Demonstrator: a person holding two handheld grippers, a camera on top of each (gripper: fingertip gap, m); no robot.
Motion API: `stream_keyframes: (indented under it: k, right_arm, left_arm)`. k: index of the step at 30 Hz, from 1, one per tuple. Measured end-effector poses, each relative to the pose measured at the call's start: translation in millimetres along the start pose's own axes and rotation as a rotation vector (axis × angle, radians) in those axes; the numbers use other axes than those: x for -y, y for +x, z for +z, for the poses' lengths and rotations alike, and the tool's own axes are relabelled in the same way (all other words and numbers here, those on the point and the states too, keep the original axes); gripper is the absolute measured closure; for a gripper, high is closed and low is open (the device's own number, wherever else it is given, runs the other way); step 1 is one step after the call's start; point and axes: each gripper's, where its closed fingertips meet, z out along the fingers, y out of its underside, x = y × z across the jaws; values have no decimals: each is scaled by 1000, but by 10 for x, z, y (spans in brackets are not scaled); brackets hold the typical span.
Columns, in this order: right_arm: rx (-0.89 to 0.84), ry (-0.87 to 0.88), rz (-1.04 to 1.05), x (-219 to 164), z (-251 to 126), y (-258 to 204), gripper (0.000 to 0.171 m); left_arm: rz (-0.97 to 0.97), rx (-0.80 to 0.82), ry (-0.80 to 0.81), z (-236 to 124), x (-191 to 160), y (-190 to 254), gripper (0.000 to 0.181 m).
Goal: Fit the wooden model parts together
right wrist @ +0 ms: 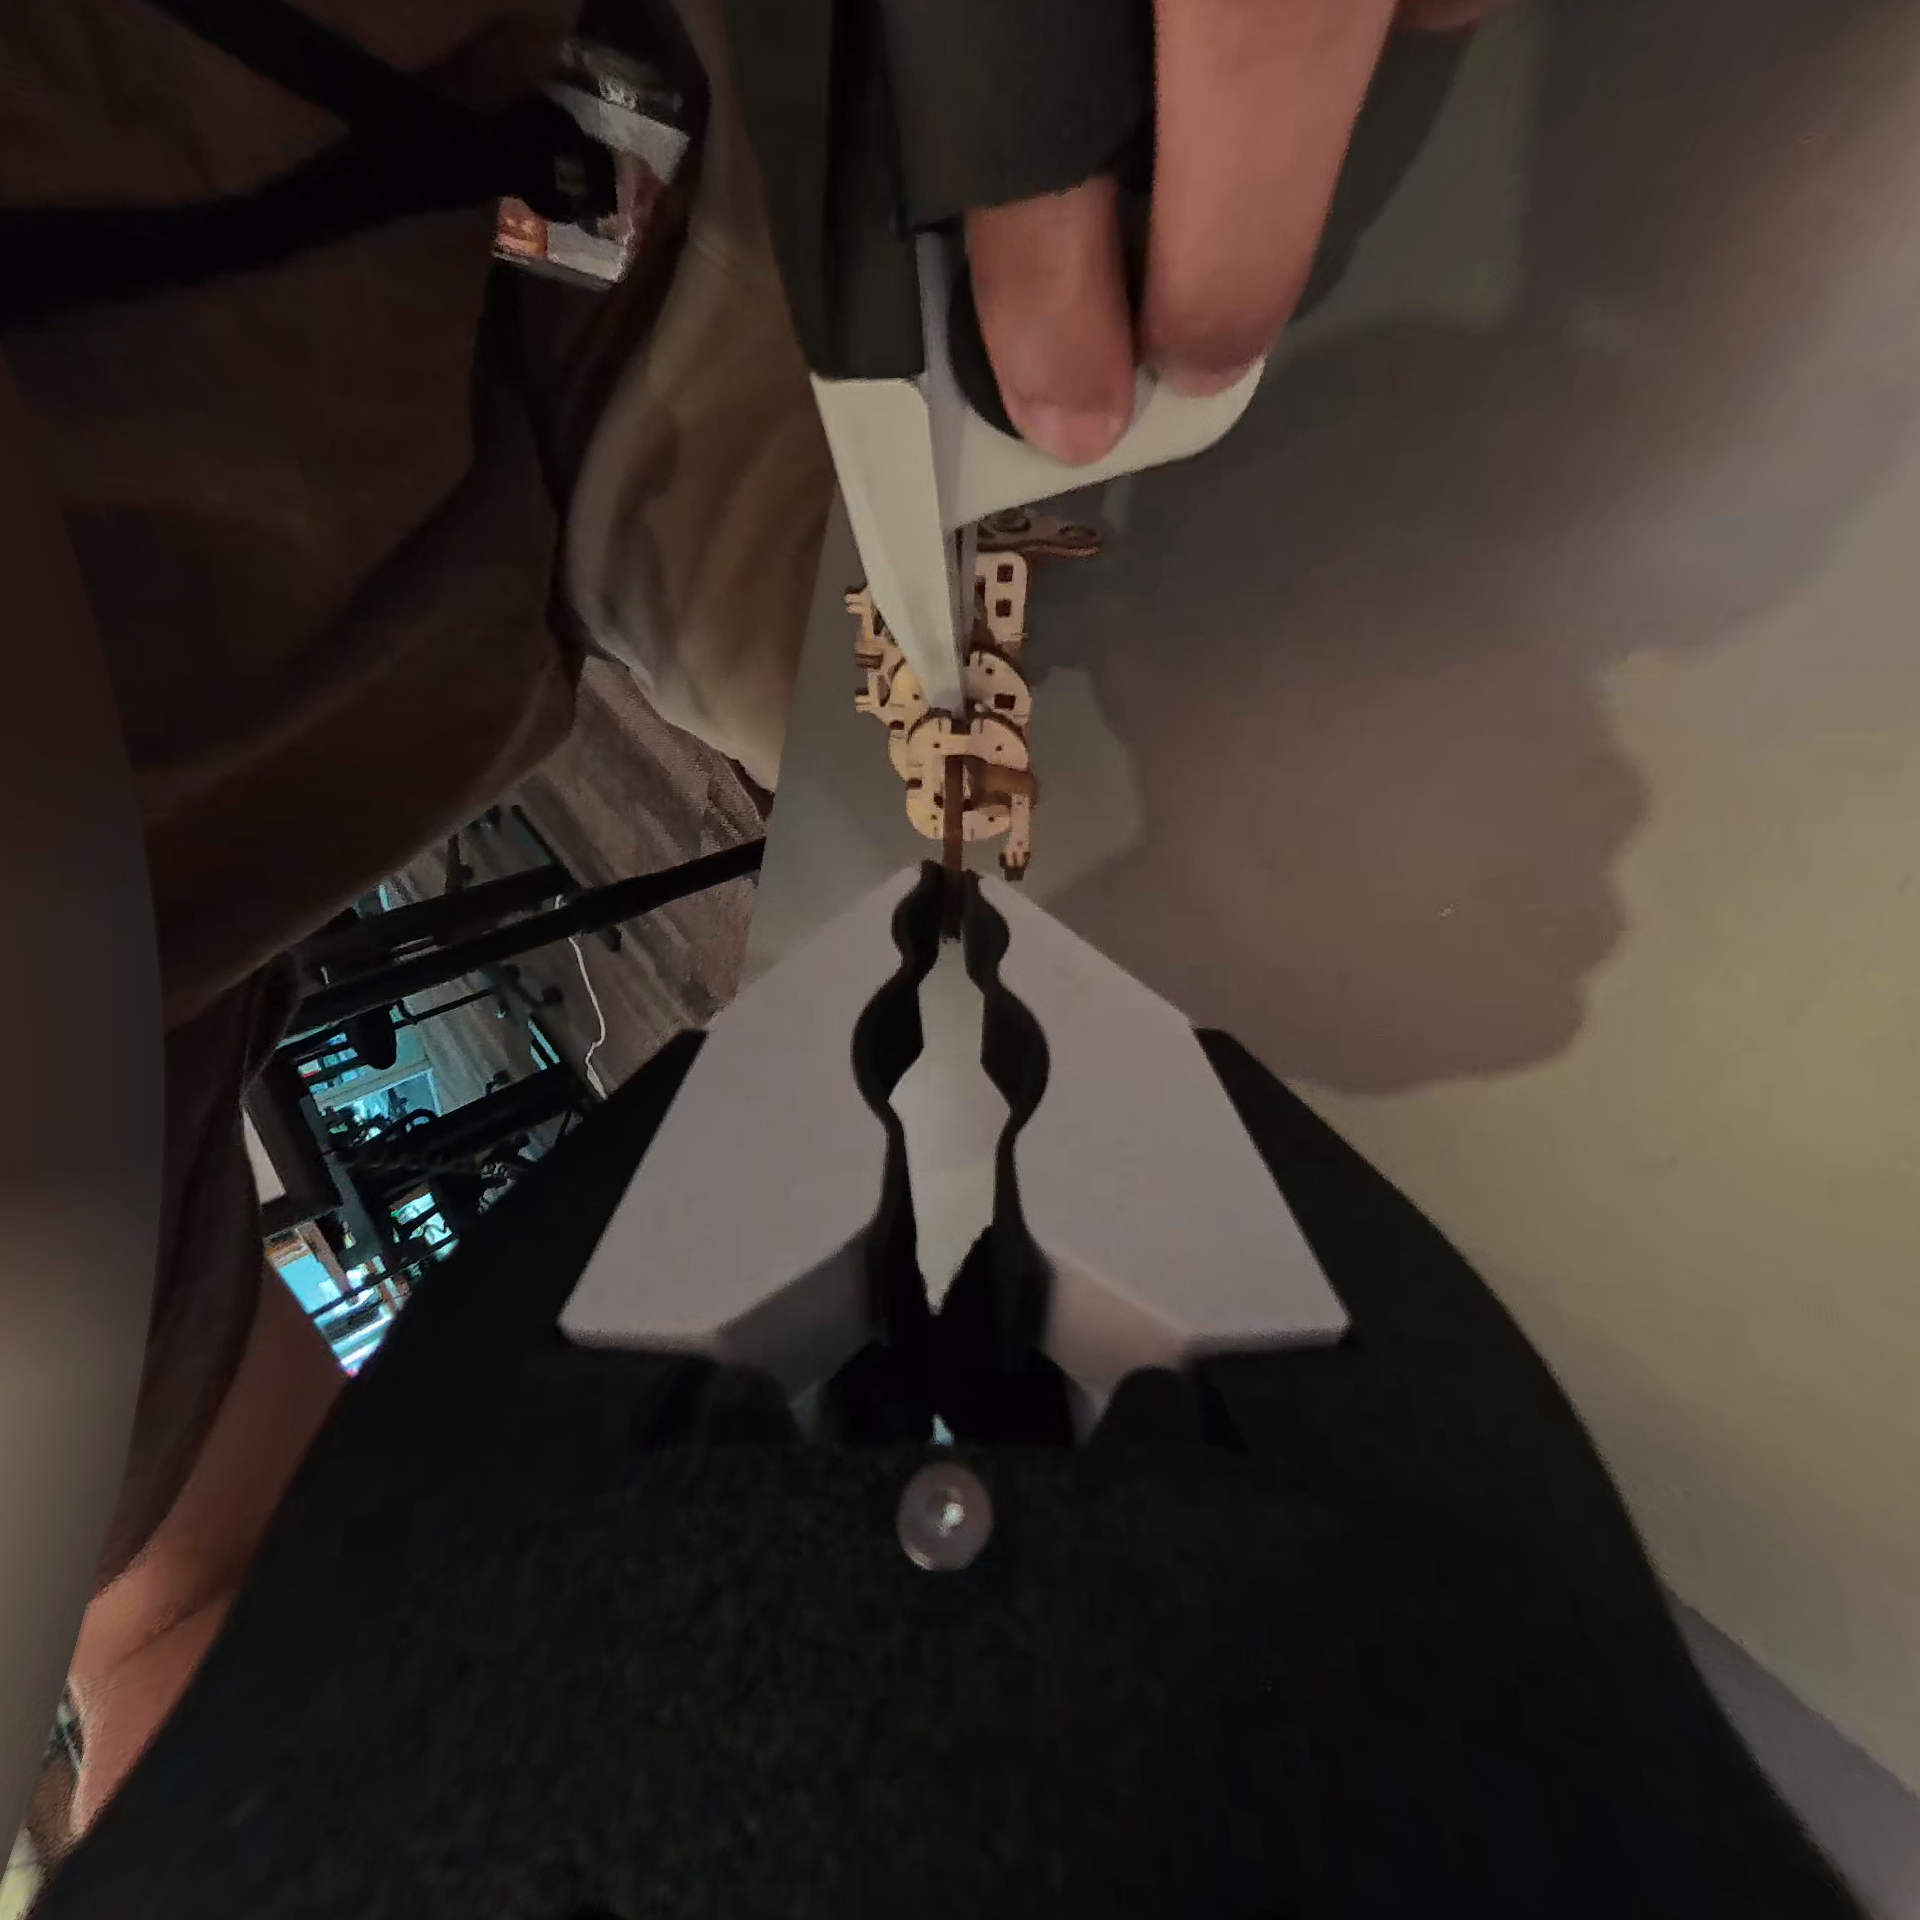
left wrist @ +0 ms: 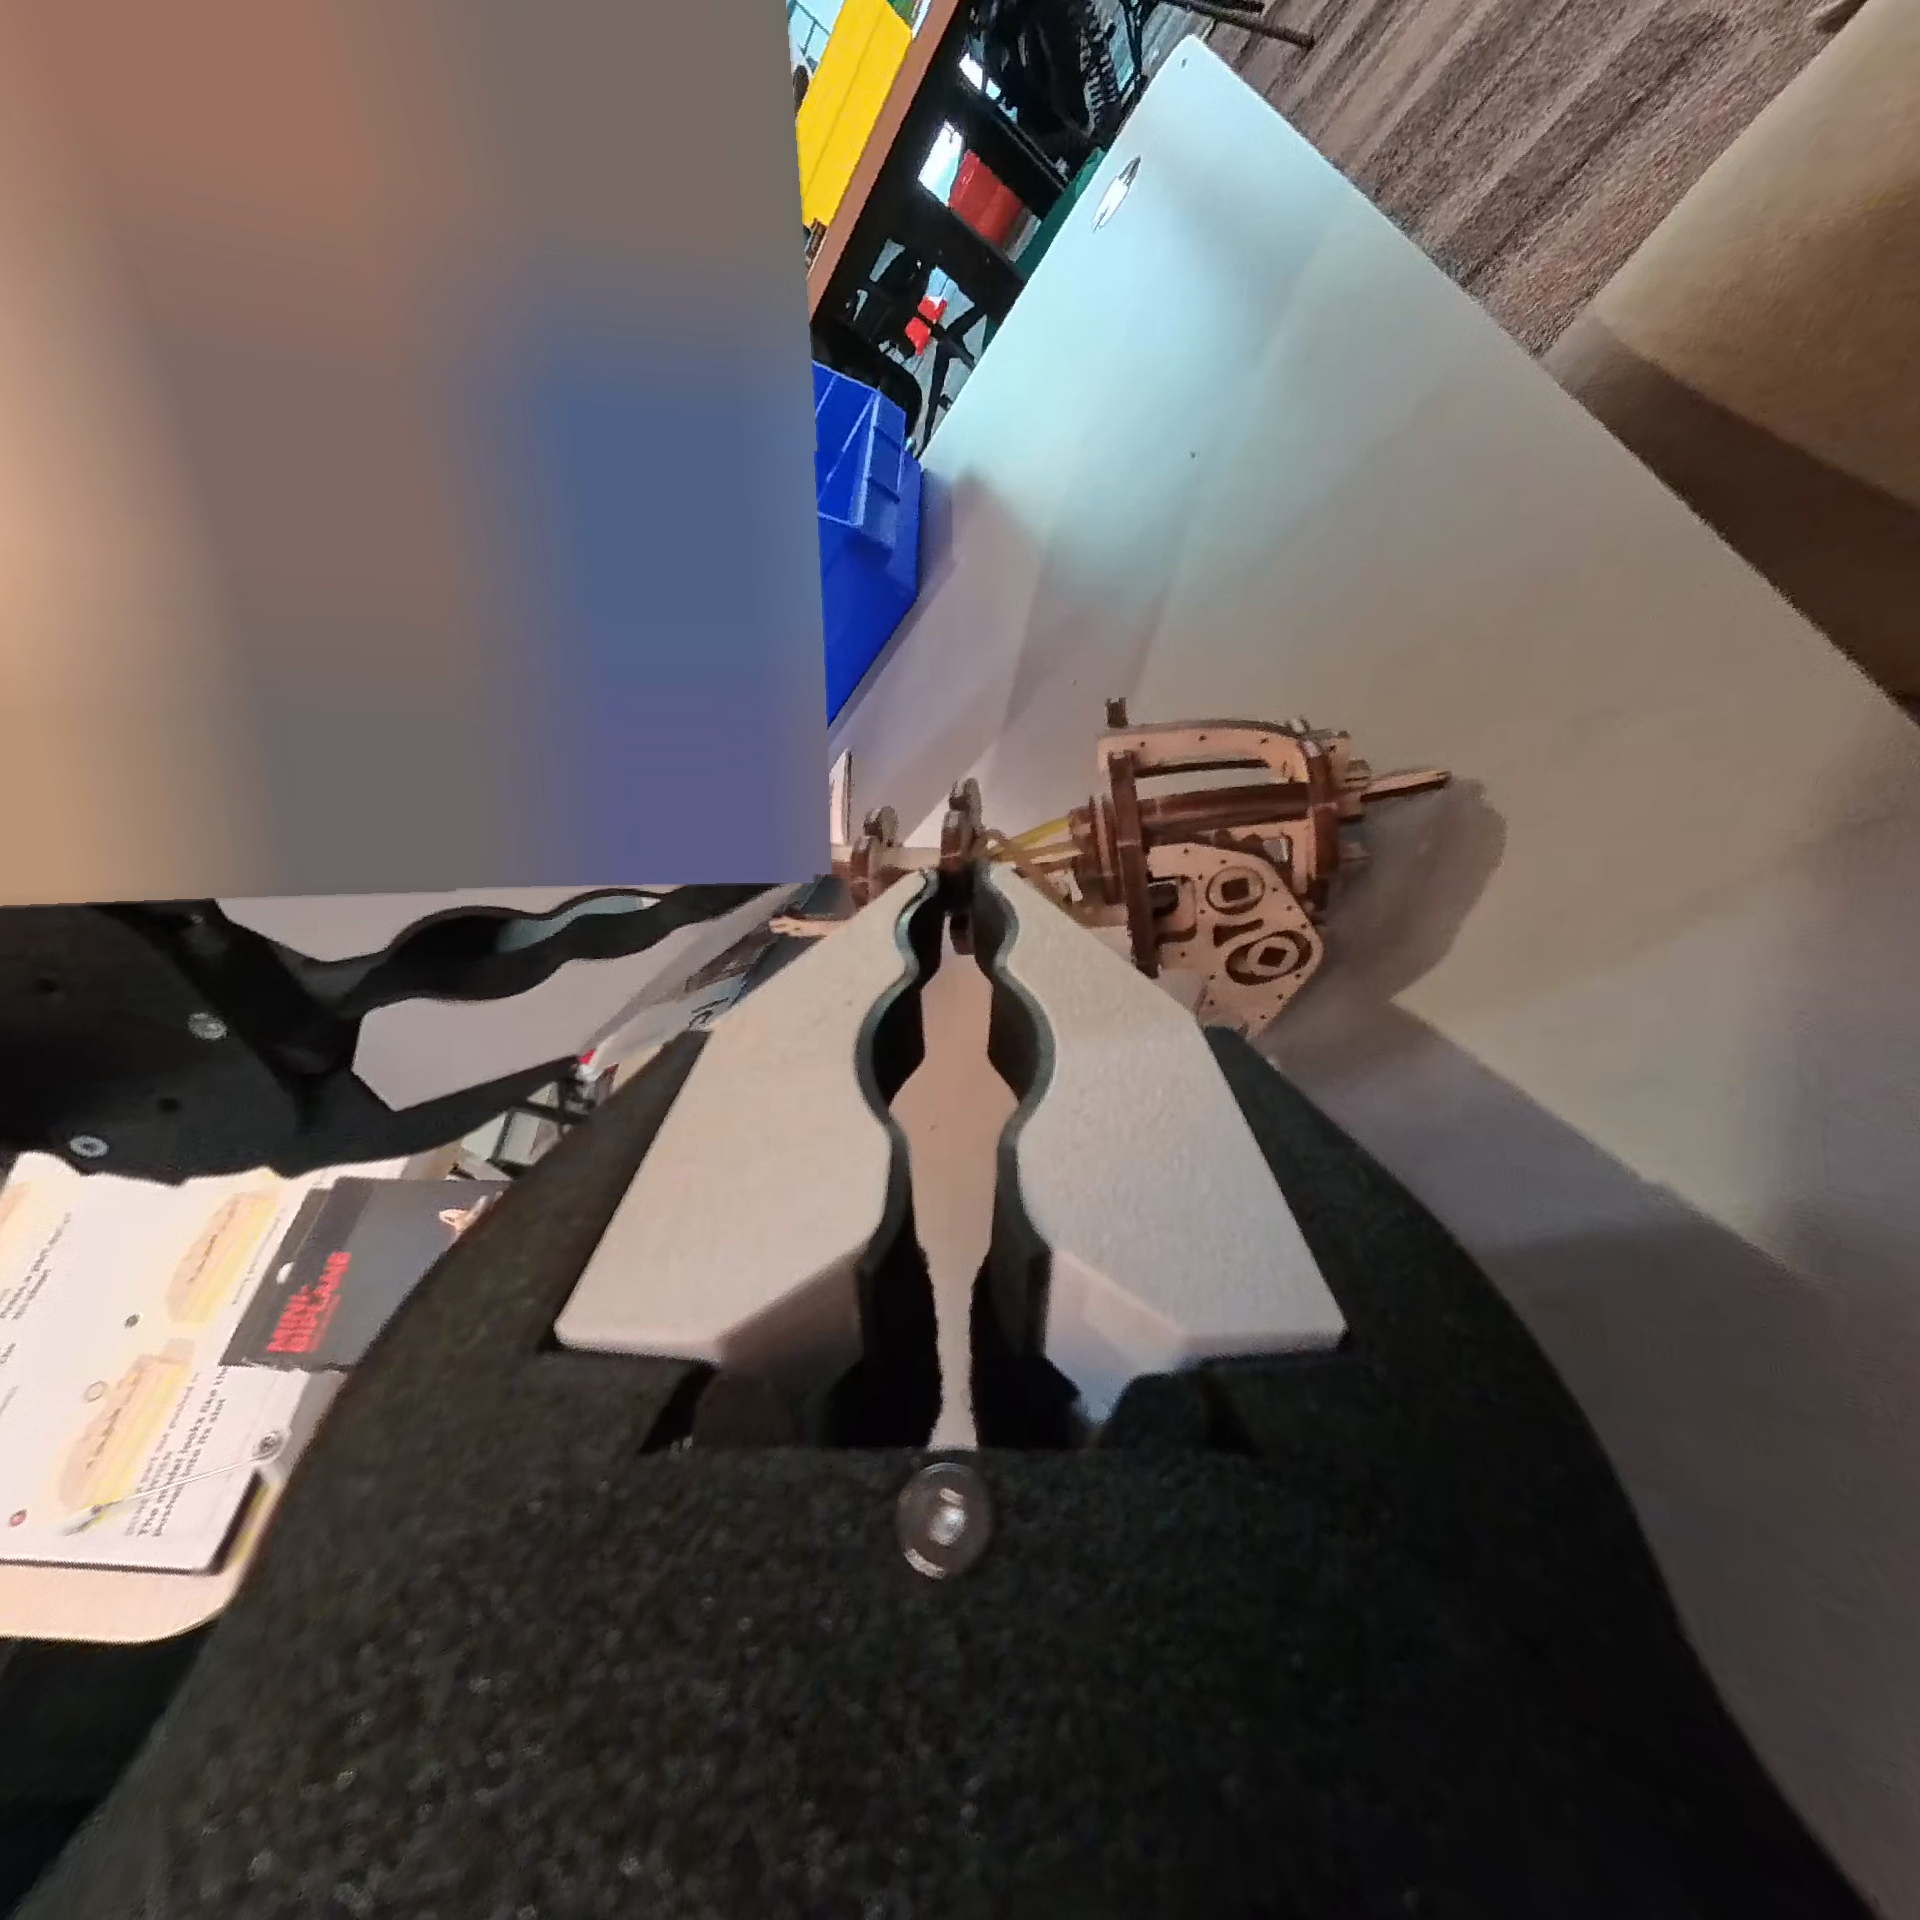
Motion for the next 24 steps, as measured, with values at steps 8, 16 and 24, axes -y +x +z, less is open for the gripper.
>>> stream_keyframes:
  k: [8, 16, 24]
  right_arm:
    - [89, 124, -14, 58, 13, 69, 169]
    - [105, 205, -16, 28, -16, 98, 169]
    - [80, 143, -1, 3, -30, 141, 168]
  left_arm:
    - [38, 9, -16, 5, -30, 20, 178]
    - [-147, -73, 25, -29, -80, -8, 180]
    - [-156, -61, 21, -85, -140, -39, 178]
